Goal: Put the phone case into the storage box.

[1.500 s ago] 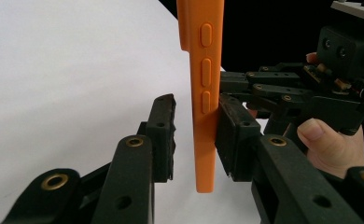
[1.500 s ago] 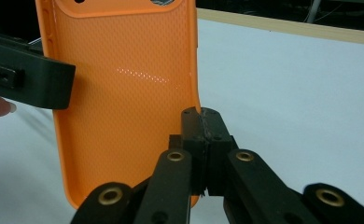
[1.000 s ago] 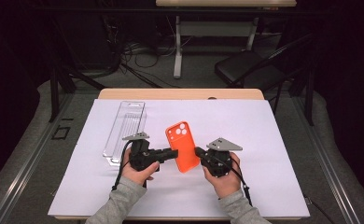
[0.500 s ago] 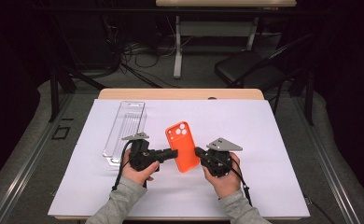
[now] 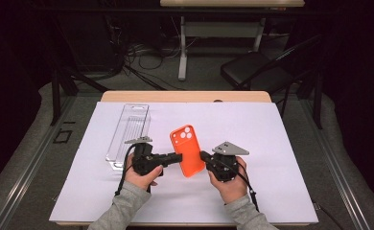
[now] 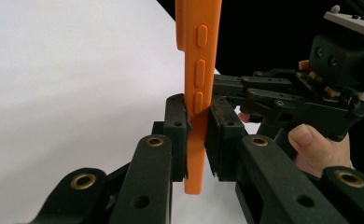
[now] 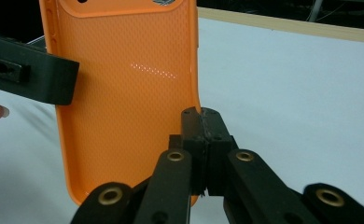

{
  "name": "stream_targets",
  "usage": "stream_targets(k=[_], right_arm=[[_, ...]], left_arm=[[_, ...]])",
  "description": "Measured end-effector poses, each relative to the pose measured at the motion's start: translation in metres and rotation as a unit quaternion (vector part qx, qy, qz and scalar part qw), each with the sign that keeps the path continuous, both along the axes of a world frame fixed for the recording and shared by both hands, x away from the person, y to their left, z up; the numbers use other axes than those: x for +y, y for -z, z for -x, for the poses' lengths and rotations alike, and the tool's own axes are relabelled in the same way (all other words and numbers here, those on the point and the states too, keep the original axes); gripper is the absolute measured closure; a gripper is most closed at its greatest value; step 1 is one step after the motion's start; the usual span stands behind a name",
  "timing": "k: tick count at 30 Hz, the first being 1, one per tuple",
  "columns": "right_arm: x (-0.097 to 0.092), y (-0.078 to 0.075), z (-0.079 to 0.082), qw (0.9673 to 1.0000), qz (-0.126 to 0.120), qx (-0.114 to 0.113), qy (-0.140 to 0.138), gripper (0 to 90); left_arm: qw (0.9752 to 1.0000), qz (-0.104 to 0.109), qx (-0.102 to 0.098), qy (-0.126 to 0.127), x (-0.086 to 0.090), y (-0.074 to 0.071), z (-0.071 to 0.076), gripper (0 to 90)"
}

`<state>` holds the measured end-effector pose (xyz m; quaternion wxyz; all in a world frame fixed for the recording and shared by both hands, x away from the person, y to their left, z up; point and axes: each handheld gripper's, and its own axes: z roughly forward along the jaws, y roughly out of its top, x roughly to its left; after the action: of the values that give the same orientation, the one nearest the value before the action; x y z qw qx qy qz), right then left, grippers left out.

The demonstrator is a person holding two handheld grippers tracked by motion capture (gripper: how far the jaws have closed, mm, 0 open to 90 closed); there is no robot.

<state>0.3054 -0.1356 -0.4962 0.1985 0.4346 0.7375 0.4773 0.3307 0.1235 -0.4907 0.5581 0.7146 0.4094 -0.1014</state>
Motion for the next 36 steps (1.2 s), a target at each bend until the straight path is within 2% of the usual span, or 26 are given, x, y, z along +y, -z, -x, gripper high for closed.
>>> stream_targets(k=[21,36], right_arm=[[0.0,0.0001,0.0001,1.0,0.0,0.001,-0.001,90.0],[-0.0005,0.0007,-0.0005,0.9999,-0.011,0.003,-0.004,89.4]], left_arm=[[1.0,0.002,0.003,0.002,0.0008,-0.0008,0.0004,80.1],[0.9999,0.011,0.01,0.003,0.0022,-0.0004,0.0,80.2]])
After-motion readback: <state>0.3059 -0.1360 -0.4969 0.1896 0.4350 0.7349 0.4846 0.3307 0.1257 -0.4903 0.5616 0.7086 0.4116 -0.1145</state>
